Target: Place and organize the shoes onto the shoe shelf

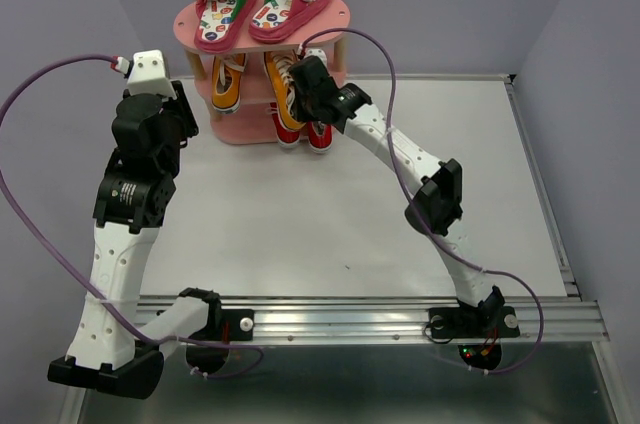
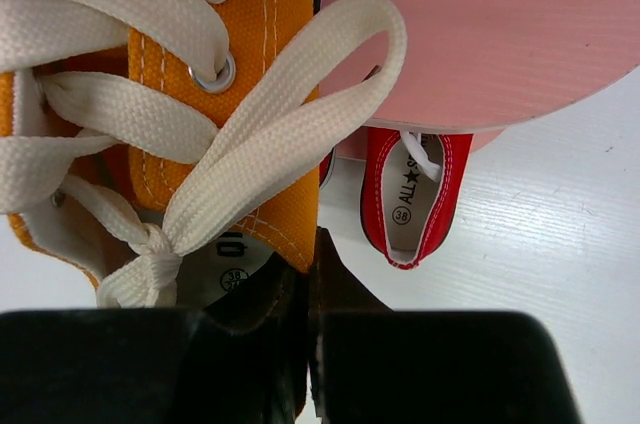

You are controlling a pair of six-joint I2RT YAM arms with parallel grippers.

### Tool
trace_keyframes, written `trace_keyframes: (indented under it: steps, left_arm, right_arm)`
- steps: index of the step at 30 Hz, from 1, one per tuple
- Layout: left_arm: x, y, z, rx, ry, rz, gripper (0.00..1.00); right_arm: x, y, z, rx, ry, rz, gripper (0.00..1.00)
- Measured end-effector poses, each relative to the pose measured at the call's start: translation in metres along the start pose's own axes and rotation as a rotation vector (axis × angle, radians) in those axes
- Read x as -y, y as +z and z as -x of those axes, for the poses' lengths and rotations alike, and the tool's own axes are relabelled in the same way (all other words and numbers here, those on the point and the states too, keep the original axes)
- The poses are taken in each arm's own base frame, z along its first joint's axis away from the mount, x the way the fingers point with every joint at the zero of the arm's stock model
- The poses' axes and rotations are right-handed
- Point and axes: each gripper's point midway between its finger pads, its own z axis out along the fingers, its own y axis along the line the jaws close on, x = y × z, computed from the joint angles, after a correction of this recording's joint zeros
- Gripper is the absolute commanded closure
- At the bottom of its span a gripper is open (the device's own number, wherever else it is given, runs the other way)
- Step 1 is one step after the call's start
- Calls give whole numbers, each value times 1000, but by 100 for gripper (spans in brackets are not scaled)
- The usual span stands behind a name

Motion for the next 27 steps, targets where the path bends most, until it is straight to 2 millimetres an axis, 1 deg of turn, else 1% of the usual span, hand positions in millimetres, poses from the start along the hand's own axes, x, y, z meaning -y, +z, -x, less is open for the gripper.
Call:
trace_keyframes:
  steps: [8,10,12,15,18,19,20,22,23,27]
  left_arm:
    - [0,0,0,0,0,0,48]
    - [0,0,-1,-2,1,0,48]
    - [0,1,-4,-9,3,0,48]
    - [0,1,-8,-15,6,1,48]
    - [0,1,-9,-17,7,0,48]
    - [0,1,-9,-19,7,0,48]
    - [0,1,-10,-21,8,0,48]
    - [0,1,-11,-23,9,0,48]
    - [0,1,-11,-23,9,0,48]
    - [0,0,-12,-24,9,-3,48]
  right_arm:
    - [-19,-4,-8,30,-33,22,99]
    - [-21,-7,-16,20,-42,26,99]
    - [-24,-13,-30,-10,-60,34,99]
    - [-25,-28,-50,-54,-80,44,99]
    - [-21,-49,-68,-93,-98,49,99]
    - [-18,-56,-80,-114,-108,49,99]
    - [-18,-64,-76,-105,-104,56,99]
    - [-14,-82,-86,-116,-110,65,99]
    - [-12,-87,-89,-122,-110,65,99]
    - [7,-121,-106,-138,-83,63,99]
